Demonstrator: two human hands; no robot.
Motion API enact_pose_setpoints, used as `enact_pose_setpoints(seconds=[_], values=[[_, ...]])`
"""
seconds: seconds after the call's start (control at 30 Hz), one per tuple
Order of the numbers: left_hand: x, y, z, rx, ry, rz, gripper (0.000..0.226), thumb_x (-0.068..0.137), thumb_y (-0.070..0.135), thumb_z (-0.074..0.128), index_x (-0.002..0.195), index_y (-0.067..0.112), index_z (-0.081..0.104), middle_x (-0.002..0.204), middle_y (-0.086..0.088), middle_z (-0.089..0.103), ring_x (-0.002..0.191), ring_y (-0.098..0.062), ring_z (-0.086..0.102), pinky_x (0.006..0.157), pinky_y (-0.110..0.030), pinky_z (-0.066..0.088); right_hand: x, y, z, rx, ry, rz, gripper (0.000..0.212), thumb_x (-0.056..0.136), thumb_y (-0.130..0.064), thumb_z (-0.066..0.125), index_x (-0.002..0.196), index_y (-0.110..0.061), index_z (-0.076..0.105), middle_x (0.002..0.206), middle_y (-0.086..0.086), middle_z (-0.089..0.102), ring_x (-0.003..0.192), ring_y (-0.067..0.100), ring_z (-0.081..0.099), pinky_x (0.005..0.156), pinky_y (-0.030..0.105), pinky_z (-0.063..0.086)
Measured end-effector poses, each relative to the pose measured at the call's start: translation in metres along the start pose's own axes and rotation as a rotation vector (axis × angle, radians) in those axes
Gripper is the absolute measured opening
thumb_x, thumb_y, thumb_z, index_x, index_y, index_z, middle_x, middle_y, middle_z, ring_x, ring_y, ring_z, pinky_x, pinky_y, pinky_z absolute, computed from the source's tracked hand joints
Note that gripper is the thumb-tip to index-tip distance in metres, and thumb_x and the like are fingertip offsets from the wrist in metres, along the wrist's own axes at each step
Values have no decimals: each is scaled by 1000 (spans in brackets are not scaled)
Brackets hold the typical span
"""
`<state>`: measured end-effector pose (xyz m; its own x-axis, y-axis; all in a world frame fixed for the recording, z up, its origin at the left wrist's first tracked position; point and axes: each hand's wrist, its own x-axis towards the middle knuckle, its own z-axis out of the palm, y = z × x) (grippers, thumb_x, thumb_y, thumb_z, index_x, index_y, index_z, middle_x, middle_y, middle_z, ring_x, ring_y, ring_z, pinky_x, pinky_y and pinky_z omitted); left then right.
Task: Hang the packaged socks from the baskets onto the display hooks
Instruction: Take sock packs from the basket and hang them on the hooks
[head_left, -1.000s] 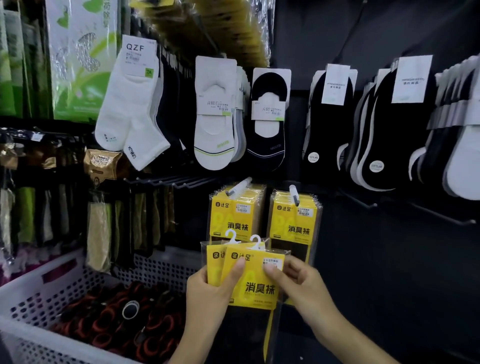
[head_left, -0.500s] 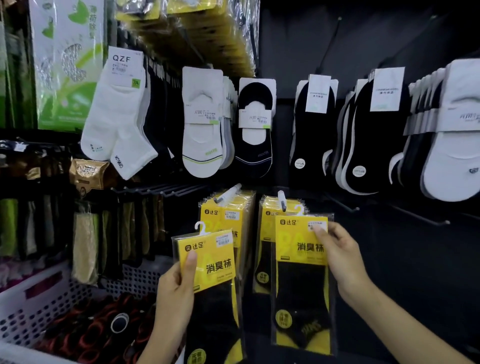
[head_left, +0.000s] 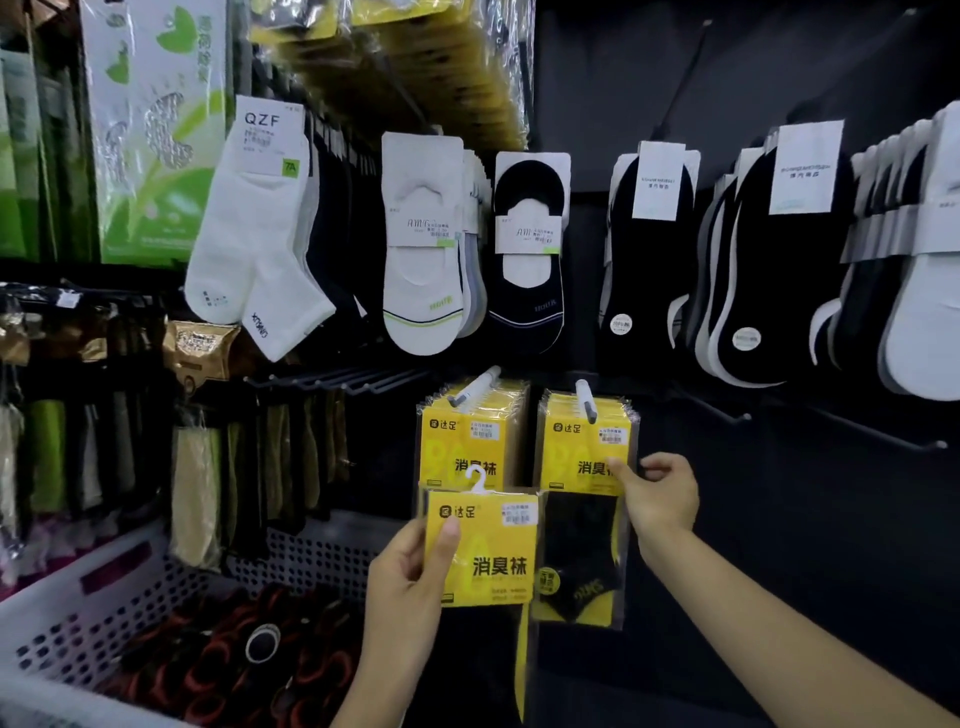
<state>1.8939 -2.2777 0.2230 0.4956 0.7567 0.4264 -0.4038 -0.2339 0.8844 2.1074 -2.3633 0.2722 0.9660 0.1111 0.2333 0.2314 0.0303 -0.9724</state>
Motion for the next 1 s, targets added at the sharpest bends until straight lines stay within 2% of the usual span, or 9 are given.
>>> enact_pose_setpoints(seconds=[0.1,0.2,0.27,0.33,0.43,0.53,0.63,0.7,1.0], values=[[-1,-2,0,-29,-47,-34,26,83,36,59,97,18,72,92,-6,76,85,-23,73,63,-24,58,-13,9,-8,23,-43,30,27,83,-21,72,99,-12,52,105,10,56,88,20,55,71,27,44],[-3,-4,3,-43,-140,-57,25,83,35,60,98,20,73,94,-7,76,86,-24,73,64,-24,57,-34,2,-21,112,-391,16,23,91,-30,60,103,-11,64,95,6,65,79,14,61,64,20,47],[-5,-5,7,-41,-204,-61,24,84,33,59,99,20,73,95,-8,75,87,-25,73,64,-25,58,-46,-10,-31,88,-652,-61,30,90,-40,53,103,-16,68,92,4,71,83,15,68,68,20,54],[-8,-7,10,-18,-247,-51,22,86,31,58,99,22,74,95,-9,75,86,-25,73,66,-26,58,-53,-21,-38,31,-849,-164,33,87,-43,53,109,-22,67,99,-1,74,92,10,70,78,19,56],[-12,-9,14,6,-299,-52,21,90,27,56,100,20,73,95,-9,75,86,-23,72,66,-24,56,-58,-32,-46,-68,-1005,-239,34,86,-38,59,117,-26,64,107,-8,73,102,5,67,89,21,54],[-14,-10,18,26,-342,-52,22,91,28,55,104,23,71,99,-7,74,89,-22,72,69,-23,56,-62,-34,-52,-83,-1043,-241,35,79,-39,65,110,-23,69,101,-6,75,98,8,69,84,21,55],[-15,-9,22,49,-360,-38,22,90,31,56,105,27,71,99,-4,75,88,-20,72,68,-20,55,-64,-33,-54,-87,-984,-297,19,81,-31,69,92,-17,75,90,-2,76,86,10,71,72,17,55],[-16,-9,24,50,-337,-29,22,89,32,56,103,28,72,97,-4,75,87,-20,72,67,-19,55,-65,-30,-53,-44,-925,-274,16,83,-27,70,85,-13,76,86,0,76,81,10,72,67,14,53],[-18,-14,37,3,-274,-60,30,82,36,59,99,16,72,90,-5,76,82,-19,73,63,-18,54,-65,-27,-62,66,-882,-172,30,73,-38,69,90,-14,76,89,3,76,83,14,73,65,15,54]])
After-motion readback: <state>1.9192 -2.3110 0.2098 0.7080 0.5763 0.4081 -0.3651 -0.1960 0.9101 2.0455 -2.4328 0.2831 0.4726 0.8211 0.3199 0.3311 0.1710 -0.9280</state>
